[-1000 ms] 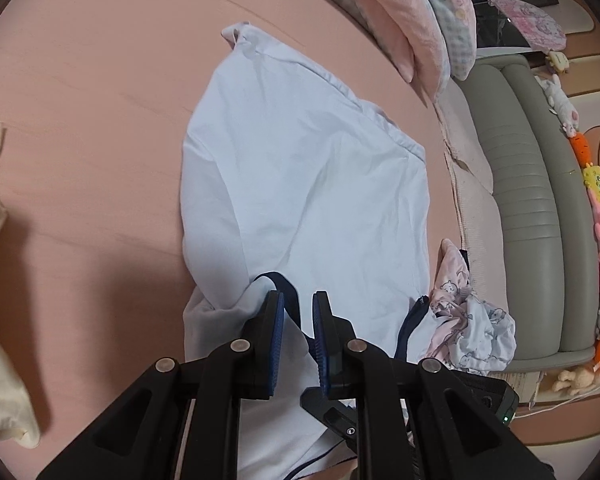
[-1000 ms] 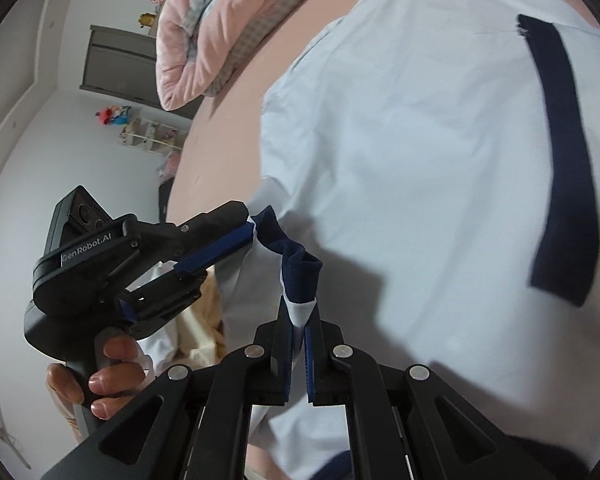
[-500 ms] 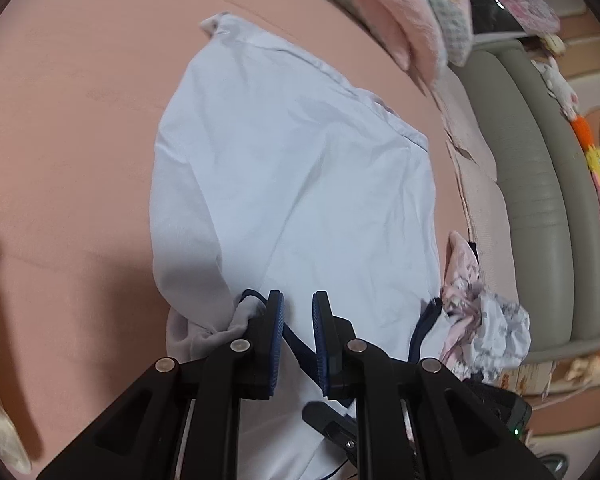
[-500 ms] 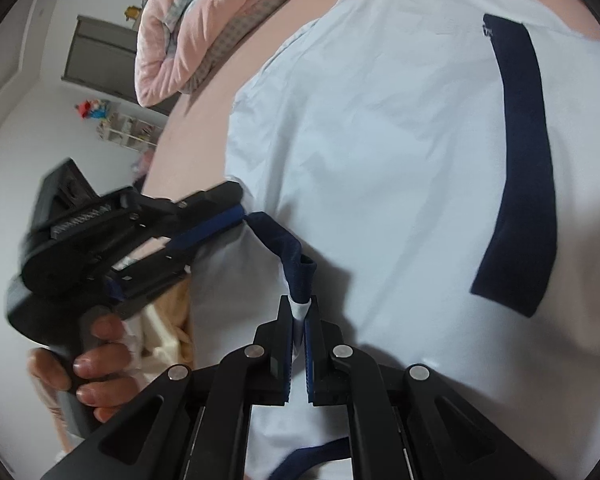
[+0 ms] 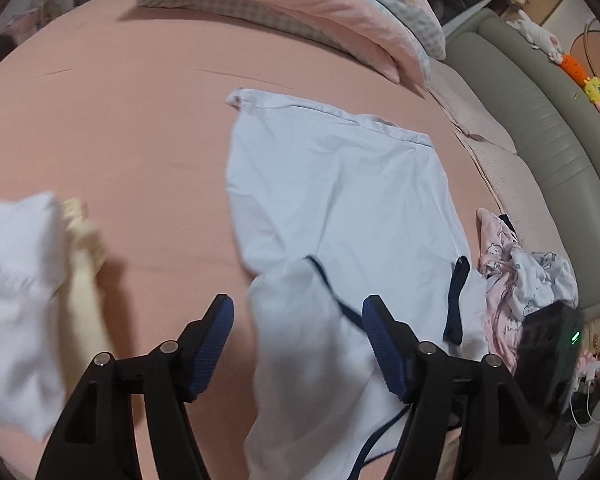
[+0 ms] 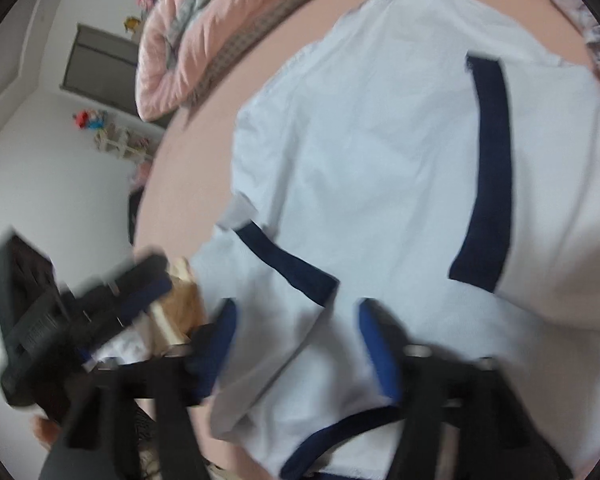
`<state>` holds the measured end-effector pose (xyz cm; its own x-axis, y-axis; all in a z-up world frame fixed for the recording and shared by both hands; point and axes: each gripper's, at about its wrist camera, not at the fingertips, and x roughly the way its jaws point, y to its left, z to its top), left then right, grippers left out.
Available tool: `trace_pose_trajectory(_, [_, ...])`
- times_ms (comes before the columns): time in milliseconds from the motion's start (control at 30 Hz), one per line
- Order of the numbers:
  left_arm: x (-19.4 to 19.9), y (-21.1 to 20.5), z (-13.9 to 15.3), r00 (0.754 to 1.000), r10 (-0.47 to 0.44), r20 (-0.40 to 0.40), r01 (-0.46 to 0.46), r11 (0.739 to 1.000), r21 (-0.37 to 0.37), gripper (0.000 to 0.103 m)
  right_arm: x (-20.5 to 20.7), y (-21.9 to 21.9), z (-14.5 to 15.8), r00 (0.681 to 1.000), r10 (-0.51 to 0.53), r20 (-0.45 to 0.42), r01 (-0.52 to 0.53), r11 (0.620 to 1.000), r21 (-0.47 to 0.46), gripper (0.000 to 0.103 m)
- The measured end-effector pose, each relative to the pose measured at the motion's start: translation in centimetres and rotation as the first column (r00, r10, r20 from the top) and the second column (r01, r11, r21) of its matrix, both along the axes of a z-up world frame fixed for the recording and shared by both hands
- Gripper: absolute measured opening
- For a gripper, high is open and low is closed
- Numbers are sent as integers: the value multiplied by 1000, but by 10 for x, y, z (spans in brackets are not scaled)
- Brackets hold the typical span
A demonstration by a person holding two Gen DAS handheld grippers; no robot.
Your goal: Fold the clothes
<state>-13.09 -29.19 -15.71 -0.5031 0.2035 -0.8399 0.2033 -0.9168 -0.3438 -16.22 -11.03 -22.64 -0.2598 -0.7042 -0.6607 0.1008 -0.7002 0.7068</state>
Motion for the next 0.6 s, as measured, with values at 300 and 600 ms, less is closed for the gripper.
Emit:
trace_pose_trajectory(300, [52, -3, -3, 999, 47, -14, -47, 999, 13, 65, 19, 46, 42, 999, -39, -26, 37, 996, -81, 76])
trace_pose_trajectory(600, [85, 20, -9, 997, 47, -55, -51, 996, -76, 65, 45, 89, 79, 990, -3, -140, 11, 998, 56, 77])
